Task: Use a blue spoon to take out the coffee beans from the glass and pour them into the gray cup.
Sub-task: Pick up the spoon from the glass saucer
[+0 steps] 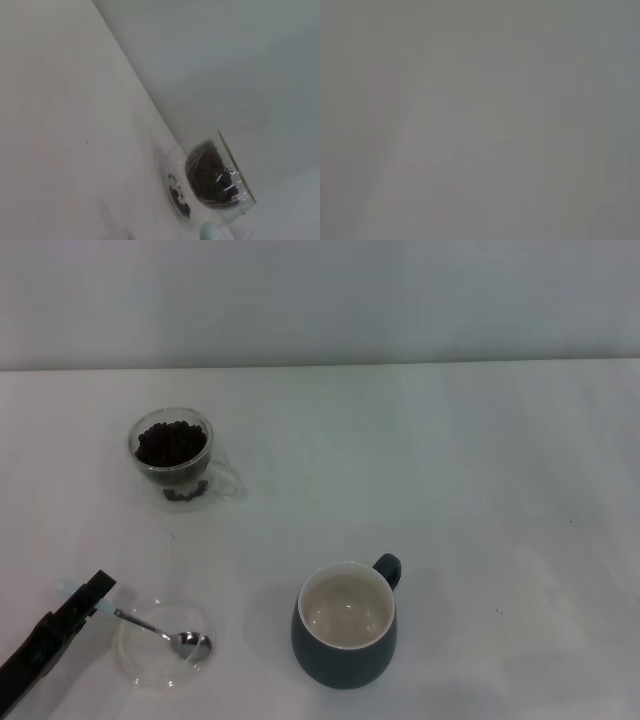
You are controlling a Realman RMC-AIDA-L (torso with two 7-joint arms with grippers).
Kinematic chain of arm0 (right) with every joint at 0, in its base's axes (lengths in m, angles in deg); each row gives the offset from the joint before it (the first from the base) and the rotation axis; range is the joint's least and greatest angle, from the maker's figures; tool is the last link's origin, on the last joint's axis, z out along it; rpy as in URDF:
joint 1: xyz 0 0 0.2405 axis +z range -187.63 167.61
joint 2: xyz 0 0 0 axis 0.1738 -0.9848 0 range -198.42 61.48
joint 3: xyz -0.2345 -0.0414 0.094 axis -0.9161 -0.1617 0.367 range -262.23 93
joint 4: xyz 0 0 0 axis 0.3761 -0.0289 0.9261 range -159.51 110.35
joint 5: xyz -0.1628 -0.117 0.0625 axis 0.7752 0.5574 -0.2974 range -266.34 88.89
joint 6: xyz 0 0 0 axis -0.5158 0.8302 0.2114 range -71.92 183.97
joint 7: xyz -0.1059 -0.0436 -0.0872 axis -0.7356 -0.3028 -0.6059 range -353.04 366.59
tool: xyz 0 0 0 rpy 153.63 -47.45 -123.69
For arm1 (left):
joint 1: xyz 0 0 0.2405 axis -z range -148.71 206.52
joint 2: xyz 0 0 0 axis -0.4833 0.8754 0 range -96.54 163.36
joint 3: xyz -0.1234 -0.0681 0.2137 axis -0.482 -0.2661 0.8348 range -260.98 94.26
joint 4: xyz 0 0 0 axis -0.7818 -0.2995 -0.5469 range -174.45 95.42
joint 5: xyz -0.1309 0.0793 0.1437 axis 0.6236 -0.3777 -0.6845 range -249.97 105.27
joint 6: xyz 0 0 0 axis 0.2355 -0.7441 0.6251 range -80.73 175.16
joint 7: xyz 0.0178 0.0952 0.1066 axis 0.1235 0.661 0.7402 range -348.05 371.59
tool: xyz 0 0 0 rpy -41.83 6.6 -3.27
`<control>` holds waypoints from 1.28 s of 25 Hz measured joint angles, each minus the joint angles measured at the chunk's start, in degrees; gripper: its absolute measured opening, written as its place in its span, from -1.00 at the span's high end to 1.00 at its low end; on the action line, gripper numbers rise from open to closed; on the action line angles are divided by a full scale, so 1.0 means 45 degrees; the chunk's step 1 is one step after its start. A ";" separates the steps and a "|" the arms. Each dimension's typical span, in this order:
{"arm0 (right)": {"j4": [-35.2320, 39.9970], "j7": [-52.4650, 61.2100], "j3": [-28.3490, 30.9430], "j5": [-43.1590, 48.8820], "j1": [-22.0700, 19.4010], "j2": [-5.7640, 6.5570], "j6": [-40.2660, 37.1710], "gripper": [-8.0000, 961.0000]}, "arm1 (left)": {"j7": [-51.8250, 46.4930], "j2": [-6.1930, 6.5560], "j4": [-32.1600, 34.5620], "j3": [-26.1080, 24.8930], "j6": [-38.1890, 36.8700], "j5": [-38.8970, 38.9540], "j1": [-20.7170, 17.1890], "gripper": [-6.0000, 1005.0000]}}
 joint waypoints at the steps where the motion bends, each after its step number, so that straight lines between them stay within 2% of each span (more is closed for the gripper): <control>1: -0.0005 0.0000 -0.0077 0.0001 -0.0003 -0.0001 0.0000 -0.02 | -0.0084 0.0000 0.0000 0.0000 0.0004 0.0000 0.0000 -0.15; 3: -0.0014 0.0000 -0.0164 0.0001 -0.0020 0.0000 0.0000 -0.02 | -0.0116 -0.0002 0.0000 0.0000 0.0010 0.0001 0.0000 -0.14; 14: -0.0054 0.0007 -0.0209 0.0001 -0.0176 -0.0010 0.0000 -0.02 | -0.0158 -0.0007 -0.0001 -0.0095 0.0028 0.0162 -0.0040 0.69; 22: -0.0046 0.0020 -0.0230 0.0001 -0.0193 -0.0018 -0.0007 -0.02 | -0.0084 -0.0007 0.0437 -0.0069 0.0068 0.0264 -0.0232 0.75; 25: -0.0046 0.0020 -0.0311 0.0001 -0.0192 -0.0020 -0.0010 -0.02 | 0.0011 0.0014 0.1546 -0.0087 -0.0320 0.0249 -0.0818 0.75; 29: -0.0046 0.0020 -0.0432 0.0001 -0.0192 -0.0020 -0.0016 -0.02 | -0.0180 0.0155 0.2668 -0.0085 -0.0989 0.0195 -0.1252 0.75; 32: -0.0035 0.0020 -0.0644 0.0003 -0.0192 -0.0019 -0.0130 -0.02 | -0.0339 0.0336 0.2893 -0.0084 -0.1356 0.0201 -0.1257 0.75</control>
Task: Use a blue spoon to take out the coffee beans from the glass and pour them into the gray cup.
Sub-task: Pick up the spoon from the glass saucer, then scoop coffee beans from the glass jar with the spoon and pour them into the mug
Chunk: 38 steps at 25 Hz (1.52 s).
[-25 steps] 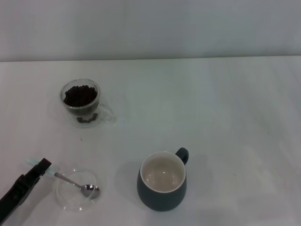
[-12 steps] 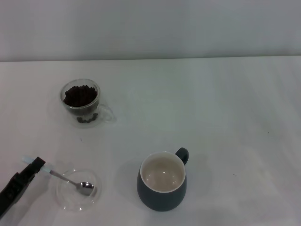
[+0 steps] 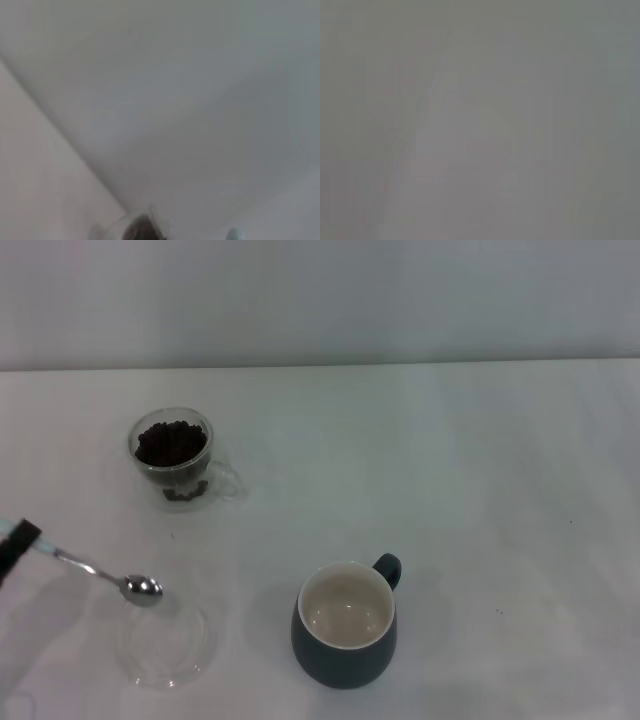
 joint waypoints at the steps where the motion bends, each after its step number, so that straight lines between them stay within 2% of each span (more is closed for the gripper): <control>1: 0.0005 0.0000 -0.0141 0.0008 0.0001 -0.0001 -0.0070 -0.02 | -0.0098 0.0151 0.0139 -0.0065 -0.0138 0.0044 0.0115 0.75; 4: 0.0042 0.0000 -0.0640 0.0016 0.0000 -0.0001 -0.0339 -0.02 | -0.0252 0.0390 0.0376 -0.0174 -0.0145 0.0076 0.0426 0.75; 10: 0.0139 0.0024 -0.2153 0.0021 0.0000 -0.0015 -0.1161 -0.01 | -0.1478 0.1487 0.0367 -0.0125 0.0035 -0.0033 0.1651 0.75; 14: 0.0181 0.0467 -0.3458 0.0021 0.0006 -0.0020 -0.1819 -0.01 | -0.2494 0.2117 0.0555 -0.0095 0.0770 -0.0506 0.2398 0.75; 18: 0.0354 0.0766 -0.4166 0.0020 0.0015 -0.0020 -0.2119 -0.01 | -0.3286 0.2701 0.0588 -0.0088 0.1306 -0.1218 0.3271 0.75; 19: 0.0439 0.0801 -0.4368 0.0019 0.0018 -0.0020 -0.2172 -0.01 | -0.3286 0.2701 0.0588 -0.0088 0.1306 -0.1218 0.3271 0.75; 20: 0.0534 0.0807 -0.4618 0.0020 0.0019 -0.0020 -0.2190 -0.01 | -0.3624 0.2982 0.0592 -0.0089 0.1608 -0.1536 0.3679 0.75; 22: 0.0690 0.0802 -0.5040 0.0018 0.0026 -0.0020 -0.2206 -0.01 | -0.3984 0.3234 0.0666 -0.0091 0.2010 -0.1908 0.4053 0.75; 26: 0.0811 0.0737 -0.5870 0.0018 0.0118 -0.0018 -0.2221 -0.01 | -0.4241 0.3333 0.0820 -0.0089 0.2323 -0.2212 0.4211 0.75; 27: 0.0814 0.0732 -0.6018 0.0017 0.0143 -0.0013 -0.2218 -0.01 | -0.5247 0.3570 0.1666 -0.0092 0.3357 -0.3392 0.4594 0.75; 29: 0.0829 0.0724 -0.6252 0.0018 0.0202 -0.0006 -0.2135 -0.01 | -0.5787 0.3658 0.1999 -0.0096 0.3802 -0.4106 0.4862 0.75; 34: 0.0948 0.0788 -0.6466 0.0016 0.0266 0.0000 -0.1964 -0.01 | -0.6603 0.3818 0.2323 -0.0110 0.4214 -0.5158 0.5376 0.75; 38: 0.1076 0.0801 -0.6652 0.0017 0.0244 0.0000 -0.1966 -0.01 | -0.6962 0.3837 0.2462 -0.0110 0.4352 -0.5472 0.5735 0.75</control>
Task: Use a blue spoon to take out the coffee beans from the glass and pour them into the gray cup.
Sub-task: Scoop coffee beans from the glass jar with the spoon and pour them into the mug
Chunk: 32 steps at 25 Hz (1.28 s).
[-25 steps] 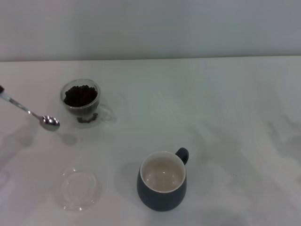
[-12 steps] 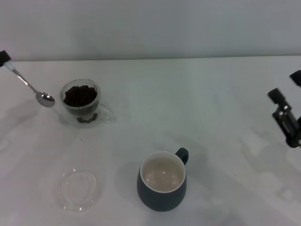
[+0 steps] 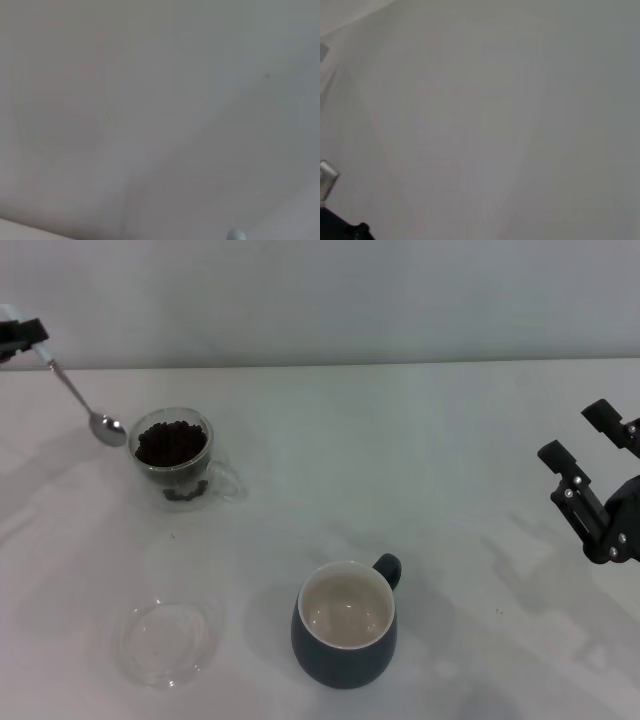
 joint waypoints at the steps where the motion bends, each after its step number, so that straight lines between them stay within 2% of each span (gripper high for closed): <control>1: 0.0020 0.0000 -0.0008 0.0000 -0.0023 0.0000 -0.0007 -0.01 | -0.0059 -0.0012 0.0019 0.0000 0.0038 -0.0086 0.0058 0.75; 12: -0.0008 0.0030 -0.0743 0.0001 -0.0050 0.0000 -0.0003 -0.01 | 0.0037 -0.0526 0.0435 -0.0036 0.1291 -0.1556 0.0672 0.75; 18: 0.0011 0.0313 -0.1292 0.0001 -0.0070 0.0000 0.0110 -0.01 | 0.0361 -0.1031 0.0851 -0.0071 0.1843 -0.2171 0.0941 0.75; 25: 0.0104 0.0526 -0.2295 0.0002 0.0047 -0.0003 0.0301 -0.01 | 0.0823 -0.1489 0.0936 -0.0083 0.2641 -0.2834 0.1322 0.75; 32: 0.0389 0.1163 -0.2350 0.0001 0.0026 -0.0018 0.0824 -0.01 | 0.1224 -0.1677 0.1015 -0.0030 0.3131 -0.3155 0.1530 0.75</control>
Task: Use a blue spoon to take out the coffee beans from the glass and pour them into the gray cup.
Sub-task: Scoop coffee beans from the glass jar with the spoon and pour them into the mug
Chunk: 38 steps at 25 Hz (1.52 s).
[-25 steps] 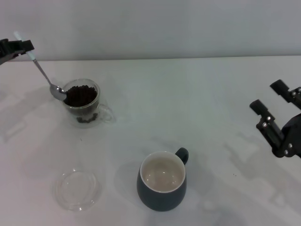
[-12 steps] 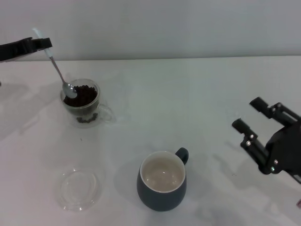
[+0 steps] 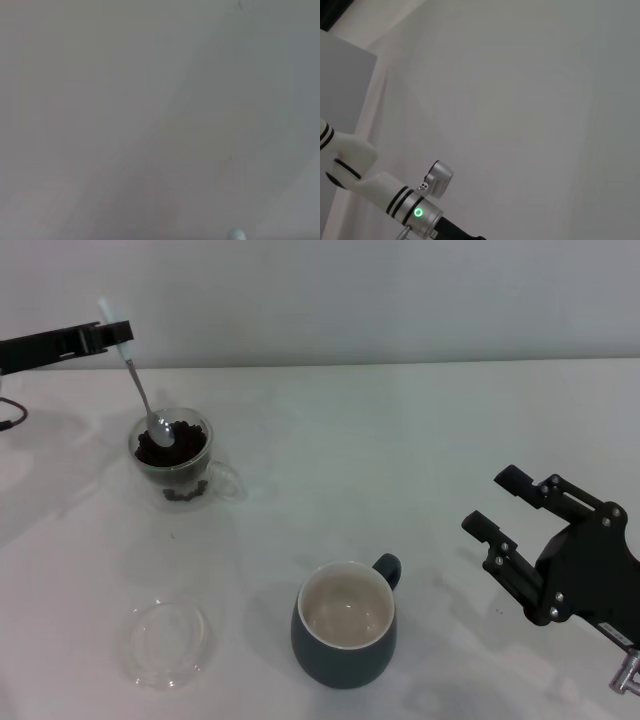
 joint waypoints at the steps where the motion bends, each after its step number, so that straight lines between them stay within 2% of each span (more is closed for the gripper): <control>1: 0.0002 0.0021 -0.0001 0.0000 -0.0013 -0.0001 0.0023 -0.01 | 0.0053 -0.0051 0.0029 0.0015 0.0135 -0.0065 0.0007 0.75; 11: 0.0008 0.0189 -0.0015 -0.0022 -0.0041 -0.0001 0.0251 -0.01 | 0.0663 -0.0539 -0.0006 -0.0045 0.1013 -0.0446 -0.0142 0.75; 20: 0.0029 0.0203 0.0154 -0.0157 0.0029 -0.0002 0.0503 -0.01 | 0.0061 -0.0724 -0.0104 -0.0054 0.0970 -0.0274 -0.0562 0.75; 25: 0.0028 0.0180 0.0300 -0.0197 0.0033 -0.0002 0.0536 -0.01 | -0.0401 -0.0751 -0.0186 -0.0080 0.0880 0.0114 -0.0916 0.75; 35: 0.0174 0.0184 0.0300 -0.0202 0.0217 0.0016 0.1059 -0.01 | -0.0484 -0.0648 -0.0557 -0.0106 0.0481 0.1953 -0.1794 0.75; 38: 0.0201 0.0184 0.0297 -0.0200 0.0240 0.0019 0.1123 -0.01 | -0.0522 -0.0628 -0.0851 -0.0250 0.0279 0.2246 -0.1824 0.75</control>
